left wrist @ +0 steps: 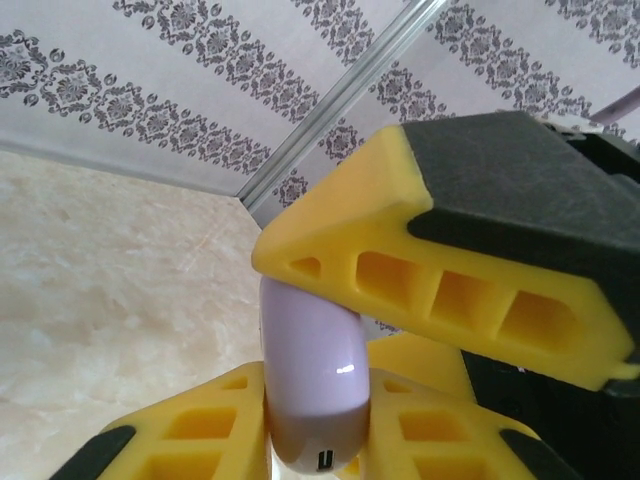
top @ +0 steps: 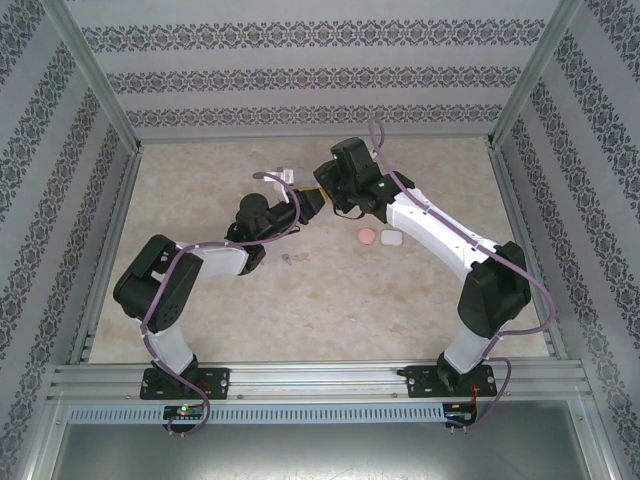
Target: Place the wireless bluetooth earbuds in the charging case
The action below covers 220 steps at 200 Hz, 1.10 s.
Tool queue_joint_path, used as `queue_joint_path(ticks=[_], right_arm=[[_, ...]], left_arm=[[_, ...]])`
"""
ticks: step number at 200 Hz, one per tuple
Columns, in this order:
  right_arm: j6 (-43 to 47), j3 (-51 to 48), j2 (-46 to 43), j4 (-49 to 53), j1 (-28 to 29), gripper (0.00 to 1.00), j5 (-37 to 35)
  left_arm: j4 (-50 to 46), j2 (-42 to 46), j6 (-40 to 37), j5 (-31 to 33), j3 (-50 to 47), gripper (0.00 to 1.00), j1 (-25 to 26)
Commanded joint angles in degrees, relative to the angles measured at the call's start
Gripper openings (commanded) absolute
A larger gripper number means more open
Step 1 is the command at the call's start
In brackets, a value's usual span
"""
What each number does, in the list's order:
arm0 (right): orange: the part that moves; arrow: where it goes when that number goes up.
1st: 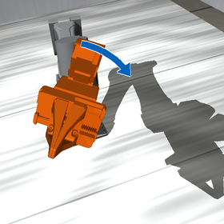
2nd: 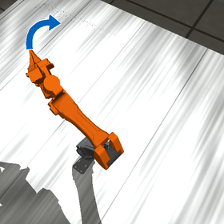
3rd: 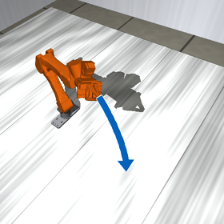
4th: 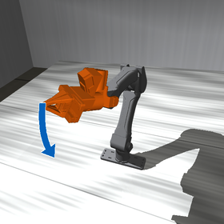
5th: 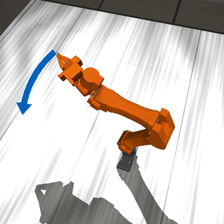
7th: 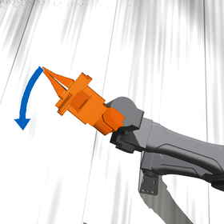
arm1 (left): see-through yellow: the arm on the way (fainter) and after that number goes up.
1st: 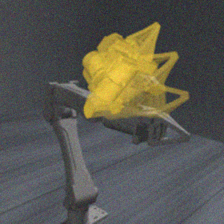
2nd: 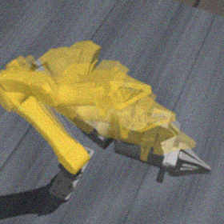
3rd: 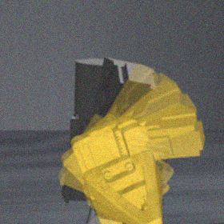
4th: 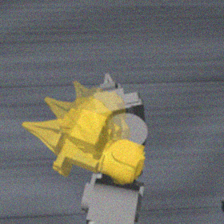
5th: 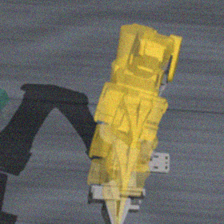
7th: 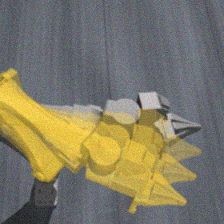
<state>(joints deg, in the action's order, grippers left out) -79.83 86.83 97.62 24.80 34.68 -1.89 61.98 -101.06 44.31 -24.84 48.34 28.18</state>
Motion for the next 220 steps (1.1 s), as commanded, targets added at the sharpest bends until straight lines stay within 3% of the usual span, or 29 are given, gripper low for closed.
queue_joint_path(ticks=[1, 28, 69, 118, 162, 189, 220], right_arm=[[-1.06, -1.52, -2.15, 2.54, 0.82, 0.34, 0.37], [-1.77, -2.36, -2.59, 1.92, 0.76, 0.34, 0.31], [-1.80, -2.10, -2.88, 1.44, 0.30, 0.36, 0.04], [2.26, -2.58, -5.18, -1.47, -2.43, 0.77, 0.14], [11.48, -7.67, -13.31, -2.62, -6.69, 0.83, 0.49], [20.45, -14.12, -17.33, -6.01, -11.73, 0.84, 6.71], [33.59, -22.12, -18.85, -16.14, -16.08, 0.85, 19.81]], left_arm=[[6.28, -0.37, 1.38, 5.50, -0.89, 0.16, -0.32], [6.75, -0.37, 1.96, 5.17, -0.50, 0.00, -0.30], [5.04, -0.36, 2.32, 3.55, 0.00, 0.00, -0.32], [2.34, -0.22, 1.45, 1.80, -0.69, 0.00, -0.39], [-2.86, 1.79, -1.13, -3.01, -1.03, 0.00, -1.24], [-8.02, 4.03, -3.95, -9.72, -0.90, 0.00, -2.73], [-16.61, 6.06, -8.21, -17.90, 1.29, 0.00, -4.64]])
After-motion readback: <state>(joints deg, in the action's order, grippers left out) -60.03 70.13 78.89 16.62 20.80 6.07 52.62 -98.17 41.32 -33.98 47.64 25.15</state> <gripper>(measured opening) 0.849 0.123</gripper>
